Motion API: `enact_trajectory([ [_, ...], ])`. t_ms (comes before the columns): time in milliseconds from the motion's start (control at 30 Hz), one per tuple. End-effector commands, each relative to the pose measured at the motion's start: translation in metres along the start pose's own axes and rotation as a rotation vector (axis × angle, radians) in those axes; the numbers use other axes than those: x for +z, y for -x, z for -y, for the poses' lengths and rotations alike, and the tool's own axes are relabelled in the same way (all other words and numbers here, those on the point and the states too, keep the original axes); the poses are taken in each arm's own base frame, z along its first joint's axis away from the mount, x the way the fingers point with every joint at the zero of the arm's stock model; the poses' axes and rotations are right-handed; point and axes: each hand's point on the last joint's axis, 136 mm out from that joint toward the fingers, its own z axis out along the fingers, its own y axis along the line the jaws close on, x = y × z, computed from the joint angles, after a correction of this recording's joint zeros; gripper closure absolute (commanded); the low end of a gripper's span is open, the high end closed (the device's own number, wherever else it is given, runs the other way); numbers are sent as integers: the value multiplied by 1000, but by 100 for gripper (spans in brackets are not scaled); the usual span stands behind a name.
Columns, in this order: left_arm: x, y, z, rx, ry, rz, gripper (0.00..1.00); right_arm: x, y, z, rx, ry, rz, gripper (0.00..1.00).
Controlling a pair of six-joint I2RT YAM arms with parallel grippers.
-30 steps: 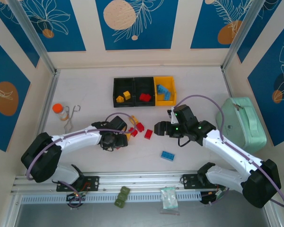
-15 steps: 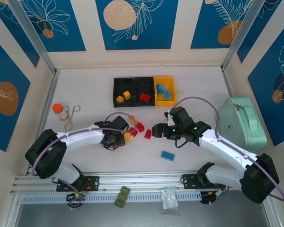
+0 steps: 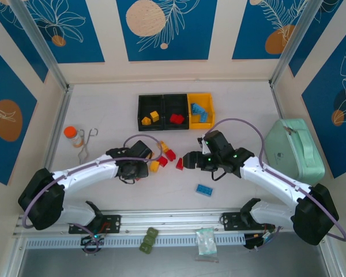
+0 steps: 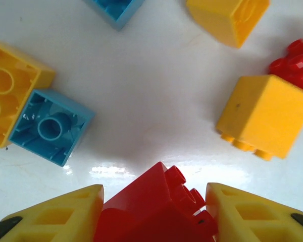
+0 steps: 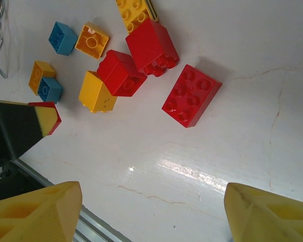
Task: Sort the legos into containers by color
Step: Pick up the lego from the middle-left of the table, then place the lego in the container.
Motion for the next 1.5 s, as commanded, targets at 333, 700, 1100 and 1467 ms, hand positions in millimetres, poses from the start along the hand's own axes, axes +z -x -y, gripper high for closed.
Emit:
enact_trajectory([
  [333,-29,92,99,172,-92,103,52,-29,4,2,-16,-11,82,26],
  [700,-12,170,158,223,-105,124,53,-47,-4,24,48,-41,134,25],
  [1100,29,244,185,206,-75,160,53,-57,-3,38,91,-58,153,25],
  [1467,61,281,186,156,-133,175,51,-62,2,43,111,-59,160,25],
])
